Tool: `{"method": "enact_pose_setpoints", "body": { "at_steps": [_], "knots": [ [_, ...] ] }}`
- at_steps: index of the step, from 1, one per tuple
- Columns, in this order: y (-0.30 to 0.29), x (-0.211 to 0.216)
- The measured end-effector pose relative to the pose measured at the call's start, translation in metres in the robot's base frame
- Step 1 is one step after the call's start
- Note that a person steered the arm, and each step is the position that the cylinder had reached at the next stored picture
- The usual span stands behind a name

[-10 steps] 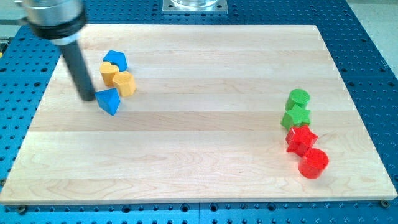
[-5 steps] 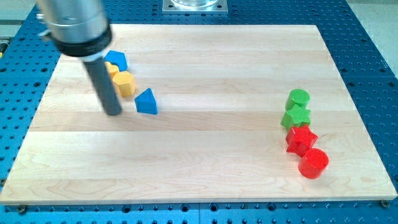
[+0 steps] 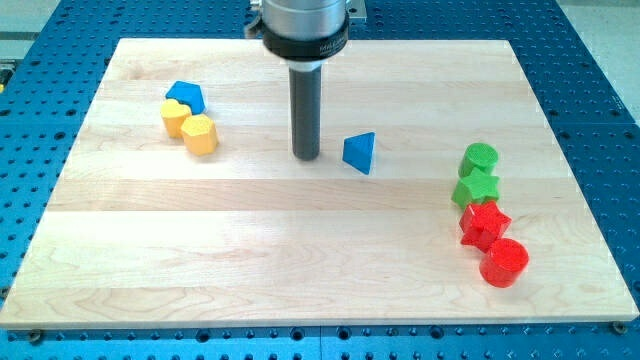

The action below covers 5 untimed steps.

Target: Place the blue triangle above the green circle

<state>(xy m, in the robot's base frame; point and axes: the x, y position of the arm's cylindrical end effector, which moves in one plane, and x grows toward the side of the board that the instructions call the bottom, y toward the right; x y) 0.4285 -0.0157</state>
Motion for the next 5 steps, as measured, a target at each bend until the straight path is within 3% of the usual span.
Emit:
{"method": "enact_pose_setpoints", "body": {
  "at_steps": [2,4,5],
  "knots": [
    [0.094,-0.005],
    [0.145,-0.056],
    [0.16,-0.057]
  ]
}}
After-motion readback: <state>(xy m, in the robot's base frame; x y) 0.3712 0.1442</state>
